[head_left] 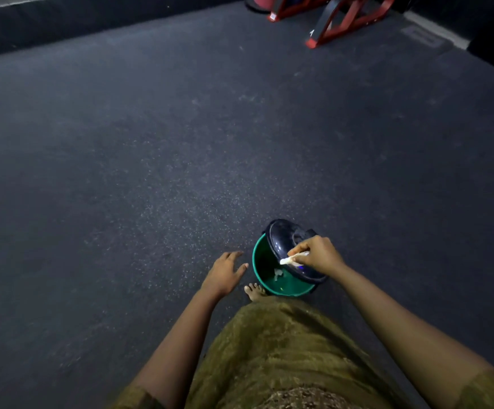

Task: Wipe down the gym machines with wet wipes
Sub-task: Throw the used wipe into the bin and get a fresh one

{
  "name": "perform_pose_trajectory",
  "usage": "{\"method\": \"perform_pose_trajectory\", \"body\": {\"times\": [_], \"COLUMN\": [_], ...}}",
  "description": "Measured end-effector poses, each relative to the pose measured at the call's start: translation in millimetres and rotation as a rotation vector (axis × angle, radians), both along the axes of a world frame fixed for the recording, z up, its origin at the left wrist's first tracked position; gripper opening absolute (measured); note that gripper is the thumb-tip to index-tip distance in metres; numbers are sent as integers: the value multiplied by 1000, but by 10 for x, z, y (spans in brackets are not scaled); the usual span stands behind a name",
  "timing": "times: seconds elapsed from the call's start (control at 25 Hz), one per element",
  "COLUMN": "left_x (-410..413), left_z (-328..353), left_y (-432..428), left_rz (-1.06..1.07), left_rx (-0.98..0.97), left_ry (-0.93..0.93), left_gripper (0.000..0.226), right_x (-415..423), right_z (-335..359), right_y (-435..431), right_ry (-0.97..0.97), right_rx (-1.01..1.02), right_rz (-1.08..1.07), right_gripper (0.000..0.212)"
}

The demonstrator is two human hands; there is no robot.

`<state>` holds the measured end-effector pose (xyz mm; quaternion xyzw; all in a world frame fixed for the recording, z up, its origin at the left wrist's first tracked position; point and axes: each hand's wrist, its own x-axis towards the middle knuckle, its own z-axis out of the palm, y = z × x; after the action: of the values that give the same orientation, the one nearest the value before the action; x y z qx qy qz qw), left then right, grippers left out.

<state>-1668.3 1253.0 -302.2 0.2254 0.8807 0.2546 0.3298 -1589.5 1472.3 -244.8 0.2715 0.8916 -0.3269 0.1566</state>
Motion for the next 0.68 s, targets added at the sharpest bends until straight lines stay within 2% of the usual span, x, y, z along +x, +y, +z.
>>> {"method": "perform_pose_trajectory", "body": {"times": [0.24,0.4,0.48,0.68], "left_x": [160,120,99,116], "left_z": [17,73,86,85], "left_y": [151,106,65,-85], "left_rz": [-69,-89,-85,-13], "left_rx": [24,15,6,34], "left_ry": [21,53,68,71], "left_gripper": [48,48,48,47], "right_x": [181,80,51,107], "right_z": [-191,-250,-247,-171], "right_y": [81,105,105,-151], "right_ry": [-29,-48,-19,86], "right_rx": [57,99,92,-161], "right_rz": [-31,-11,-10,-91], "right_gripper": [17,33,34,21]}}
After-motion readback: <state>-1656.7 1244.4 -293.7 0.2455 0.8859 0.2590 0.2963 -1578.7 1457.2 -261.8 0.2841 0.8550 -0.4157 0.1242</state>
